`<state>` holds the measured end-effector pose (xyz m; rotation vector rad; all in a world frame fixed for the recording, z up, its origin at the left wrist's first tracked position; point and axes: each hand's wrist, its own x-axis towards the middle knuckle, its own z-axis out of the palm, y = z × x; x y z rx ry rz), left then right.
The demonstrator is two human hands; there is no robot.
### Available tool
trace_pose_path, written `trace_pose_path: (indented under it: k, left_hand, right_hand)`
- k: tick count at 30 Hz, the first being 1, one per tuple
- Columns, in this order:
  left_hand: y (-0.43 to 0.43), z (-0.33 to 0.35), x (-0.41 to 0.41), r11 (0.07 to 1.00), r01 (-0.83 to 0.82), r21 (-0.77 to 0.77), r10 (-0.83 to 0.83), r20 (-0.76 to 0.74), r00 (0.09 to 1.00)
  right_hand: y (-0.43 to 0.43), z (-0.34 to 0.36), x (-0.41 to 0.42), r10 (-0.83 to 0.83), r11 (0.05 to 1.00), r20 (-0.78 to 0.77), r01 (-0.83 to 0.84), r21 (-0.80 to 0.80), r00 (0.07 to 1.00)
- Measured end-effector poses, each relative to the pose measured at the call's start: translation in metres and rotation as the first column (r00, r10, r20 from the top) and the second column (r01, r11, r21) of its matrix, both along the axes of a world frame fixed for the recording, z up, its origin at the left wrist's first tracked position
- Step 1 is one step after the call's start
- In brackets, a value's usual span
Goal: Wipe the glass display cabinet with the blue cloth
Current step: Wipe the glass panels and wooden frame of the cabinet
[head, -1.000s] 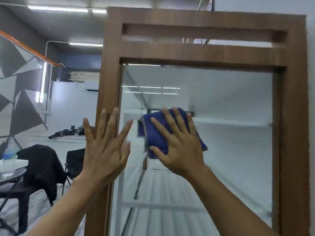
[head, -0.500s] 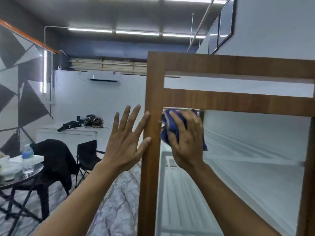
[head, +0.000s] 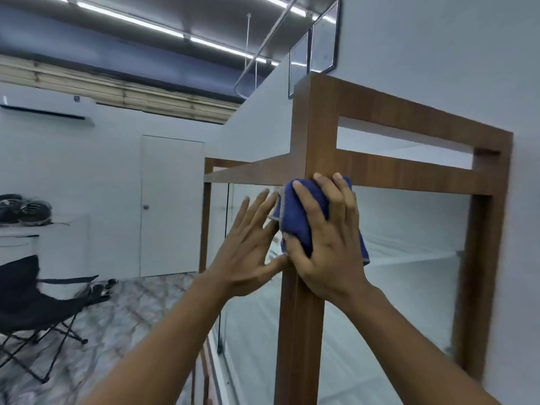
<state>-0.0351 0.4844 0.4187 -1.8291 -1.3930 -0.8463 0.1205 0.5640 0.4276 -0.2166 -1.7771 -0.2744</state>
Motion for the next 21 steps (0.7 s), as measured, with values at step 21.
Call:
trace_pose_path:
  k: [21]
  left_hand:
    - [0.116, -0.004, -0.078, 0.832, 0.547, 0.094, -0.544, -0.059, 0.837]
  right_hand:
    - [-0.051, -0.013, -0.035, -0.804, 0.590, -0.110, 0.807, -0.022, 0.584]
